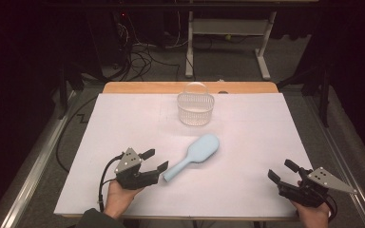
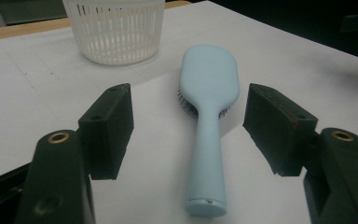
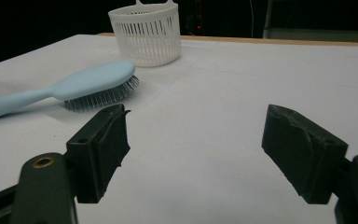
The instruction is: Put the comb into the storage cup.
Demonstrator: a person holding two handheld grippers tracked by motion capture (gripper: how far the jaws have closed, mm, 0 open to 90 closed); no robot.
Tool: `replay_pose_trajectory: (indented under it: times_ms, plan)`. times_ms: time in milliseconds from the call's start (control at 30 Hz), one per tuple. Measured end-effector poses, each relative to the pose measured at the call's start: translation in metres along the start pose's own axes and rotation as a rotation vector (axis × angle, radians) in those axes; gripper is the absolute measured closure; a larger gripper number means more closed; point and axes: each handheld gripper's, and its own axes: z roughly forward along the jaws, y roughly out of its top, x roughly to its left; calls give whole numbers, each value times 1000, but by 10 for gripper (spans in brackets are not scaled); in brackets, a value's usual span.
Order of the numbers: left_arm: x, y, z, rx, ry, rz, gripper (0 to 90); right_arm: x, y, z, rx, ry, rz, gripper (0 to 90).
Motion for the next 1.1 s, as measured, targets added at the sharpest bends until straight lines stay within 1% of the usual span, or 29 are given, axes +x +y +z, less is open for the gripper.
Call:
replay_pose_trajectory:
  times_ms: [400,500,567,600,733,867,933,1000,1100]
  plan:
    - [-6,4,15,11,-32,9,323,-1,0,0,0,1,1,232]
    - [-4,7,19,16,-37,-4,323,-1,0,0,3,0,5,231]
    - [-5,8,21,10,-43,-6,322,0,0,1,1,1,4,231]
    - [-6,8,22,17,-44,0,323,0,0,0,-2,2,2,231]
    - [-8,10,25,20,-48,8,322,-1,0,1,4,5,5,230]
    - [-9,11,29,29,-54,5,323,1,0,2,5,9,5,230]
    - [-11,12,31,34,-58,7,323,1,0,2,6,10,-5,230]
    - [-11,13,33,40,-58,13,322,1,0,2,6,6,3,230]
    - [-12,15,37,45,-58,11,322,0,0,2,4,4,0,230]
